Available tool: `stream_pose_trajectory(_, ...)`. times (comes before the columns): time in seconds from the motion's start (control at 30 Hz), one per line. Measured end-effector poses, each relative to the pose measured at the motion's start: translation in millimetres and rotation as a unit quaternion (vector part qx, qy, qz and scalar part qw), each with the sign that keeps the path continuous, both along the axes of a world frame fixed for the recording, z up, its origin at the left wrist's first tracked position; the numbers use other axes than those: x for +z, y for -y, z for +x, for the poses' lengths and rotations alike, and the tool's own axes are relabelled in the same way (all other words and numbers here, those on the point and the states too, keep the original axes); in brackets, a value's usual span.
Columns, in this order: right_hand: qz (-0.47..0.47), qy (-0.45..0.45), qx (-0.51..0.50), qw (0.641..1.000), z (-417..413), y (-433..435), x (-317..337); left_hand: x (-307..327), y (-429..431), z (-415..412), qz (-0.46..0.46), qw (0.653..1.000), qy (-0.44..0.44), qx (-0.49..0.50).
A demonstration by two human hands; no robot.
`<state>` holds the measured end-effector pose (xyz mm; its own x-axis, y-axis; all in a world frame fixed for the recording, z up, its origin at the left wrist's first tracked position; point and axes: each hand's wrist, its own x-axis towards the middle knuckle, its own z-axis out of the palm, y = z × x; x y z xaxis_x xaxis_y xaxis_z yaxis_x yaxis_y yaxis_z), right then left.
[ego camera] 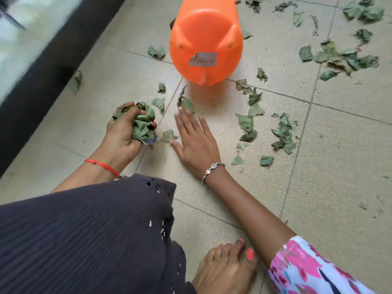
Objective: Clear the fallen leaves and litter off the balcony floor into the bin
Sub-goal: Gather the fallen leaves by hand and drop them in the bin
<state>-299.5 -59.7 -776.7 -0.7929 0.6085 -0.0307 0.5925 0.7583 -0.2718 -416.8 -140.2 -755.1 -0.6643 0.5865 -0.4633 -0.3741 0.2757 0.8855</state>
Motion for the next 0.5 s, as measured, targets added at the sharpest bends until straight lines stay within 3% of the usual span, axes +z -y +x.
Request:
stream_pose_trajectory(0.03, 0.011, 0.0, -0.013, 1.0, -8, -5, 0, 19, -12, -24, 0.062, 0.99, 0.084, 0.09)
stream_pose_trajectory(0.07, 0.022, -0.003, -0.022, 1.0, -17, -10, 1, 40, -23, -38, 0.068, 0.984, 0.117, 0.118)
stream_pose_trajectory(0.13, 0.029, -0.004, -0.019, 0.999, -37, -21, 4, 64, -31, -24, 0.069, 0.982, 0.121, 0.124)
stream_pose_trajectory(0.33, 0.001, 0.04, -0.004, 0.999, -89, -47, 7, 57, -35, -40, 0.078, 0.97, 0.14, 0.18)
stream_pose_trajectory(0.5, -0.024, -0.021, 0.057, 0.998, -61, -26, 4, 51, -41, -34, 0.07, 0.97, 0.171, 0.155)
